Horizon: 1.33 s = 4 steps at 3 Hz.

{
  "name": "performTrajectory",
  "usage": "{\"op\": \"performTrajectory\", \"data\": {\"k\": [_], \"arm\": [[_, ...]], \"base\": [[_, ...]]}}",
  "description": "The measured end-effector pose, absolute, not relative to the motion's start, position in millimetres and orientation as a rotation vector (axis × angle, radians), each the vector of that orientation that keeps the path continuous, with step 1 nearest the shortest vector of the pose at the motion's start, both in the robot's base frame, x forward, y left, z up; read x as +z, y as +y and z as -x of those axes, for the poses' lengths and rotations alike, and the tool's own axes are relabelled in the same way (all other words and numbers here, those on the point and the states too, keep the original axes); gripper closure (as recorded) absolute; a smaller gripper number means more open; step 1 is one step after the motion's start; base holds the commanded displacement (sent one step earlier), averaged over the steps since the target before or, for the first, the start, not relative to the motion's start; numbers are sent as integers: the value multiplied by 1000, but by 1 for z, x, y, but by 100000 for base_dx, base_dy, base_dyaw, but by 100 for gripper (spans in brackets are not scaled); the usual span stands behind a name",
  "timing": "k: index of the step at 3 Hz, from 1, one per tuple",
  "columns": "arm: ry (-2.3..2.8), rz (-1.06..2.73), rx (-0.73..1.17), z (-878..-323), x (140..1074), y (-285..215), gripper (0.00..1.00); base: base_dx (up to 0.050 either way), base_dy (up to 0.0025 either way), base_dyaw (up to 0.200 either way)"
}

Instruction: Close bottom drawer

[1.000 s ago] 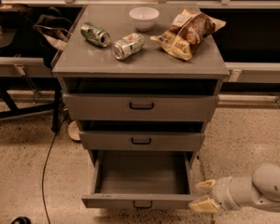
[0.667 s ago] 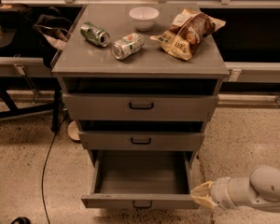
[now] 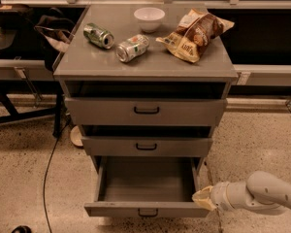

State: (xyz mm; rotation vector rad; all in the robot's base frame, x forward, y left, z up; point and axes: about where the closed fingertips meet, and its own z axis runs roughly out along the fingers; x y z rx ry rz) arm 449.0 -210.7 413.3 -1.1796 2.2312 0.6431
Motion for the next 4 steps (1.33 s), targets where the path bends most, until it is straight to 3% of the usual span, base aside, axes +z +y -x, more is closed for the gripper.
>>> {"op": "performTrajectory", "data": {"k": [2, 4], "arm": [[2208, 1203, 610, -439, 418, -205, 100], [2232, 1111, 565, -428, 360, -208, 100]], "base": [[0, 0, 0], [0, 0, 0]]}}
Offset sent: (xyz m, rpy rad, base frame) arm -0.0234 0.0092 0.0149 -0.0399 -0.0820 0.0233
